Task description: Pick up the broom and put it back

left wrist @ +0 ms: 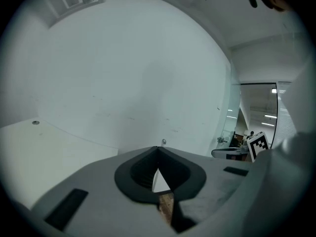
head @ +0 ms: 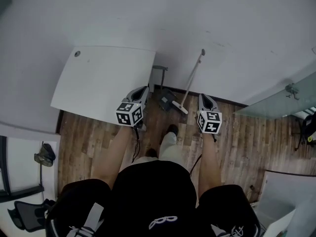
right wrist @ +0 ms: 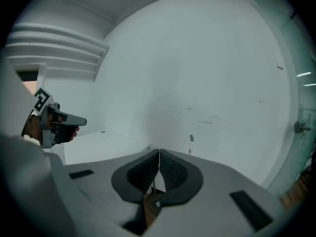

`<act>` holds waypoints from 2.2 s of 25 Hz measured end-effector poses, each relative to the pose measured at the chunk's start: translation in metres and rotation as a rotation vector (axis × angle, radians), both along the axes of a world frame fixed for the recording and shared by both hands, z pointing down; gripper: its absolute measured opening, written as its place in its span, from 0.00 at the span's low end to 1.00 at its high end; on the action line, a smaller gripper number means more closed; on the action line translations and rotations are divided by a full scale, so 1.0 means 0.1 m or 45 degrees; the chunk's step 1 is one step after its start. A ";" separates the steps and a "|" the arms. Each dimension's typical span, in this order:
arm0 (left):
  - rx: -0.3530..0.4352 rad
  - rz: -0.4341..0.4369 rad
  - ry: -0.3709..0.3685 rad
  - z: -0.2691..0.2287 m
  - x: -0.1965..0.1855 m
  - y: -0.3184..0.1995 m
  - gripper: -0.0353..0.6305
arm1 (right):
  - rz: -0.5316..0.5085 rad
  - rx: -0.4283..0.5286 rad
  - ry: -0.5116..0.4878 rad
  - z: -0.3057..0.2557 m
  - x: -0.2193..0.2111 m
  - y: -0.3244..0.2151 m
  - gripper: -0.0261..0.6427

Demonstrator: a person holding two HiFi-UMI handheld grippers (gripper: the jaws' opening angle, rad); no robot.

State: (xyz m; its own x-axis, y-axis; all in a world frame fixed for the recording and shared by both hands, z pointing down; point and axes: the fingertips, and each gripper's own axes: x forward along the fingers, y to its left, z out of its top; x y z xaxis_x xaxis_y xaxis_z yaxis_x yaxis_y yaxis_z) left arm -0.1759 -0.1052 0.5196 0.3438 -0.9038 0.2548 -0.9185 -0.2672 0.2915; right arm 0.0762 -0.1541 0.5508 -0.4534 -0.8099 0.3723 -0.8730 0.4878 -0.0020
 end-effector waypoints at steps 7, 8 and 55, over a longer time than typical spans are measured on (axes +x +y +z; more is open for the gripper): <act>0.034 -0.016 -0.019 -0.16 0.16 0.31 0.08 | -0.010 0.028 -0.061 -0.25 0.14 0.35 0.08; 0.036 -0.019 -0.018 -0.17 0.19 0.35 0.08 | -0.022 0.031 -0.061 -0.28 0.13 0.41 0.08; 0.071 -0.007 -0.013 -0.36 0.48 0.80 0.08 | -0.069 0.028 0.002 -0.32 0.20 0.91 0.08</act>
State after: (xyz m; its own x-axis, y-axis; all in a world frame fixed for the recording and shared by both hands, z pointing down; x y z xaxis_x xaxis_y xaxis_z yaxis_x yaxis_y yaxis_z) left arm -0.1282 -0.0253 0.4833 0.3369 -0.9185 0.2070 -0.9226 -0.2782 0.2671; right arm 0.0965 -0.0632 0.5192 -0.4962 -0.7921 0.3555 -0.8453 0.5343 0.0105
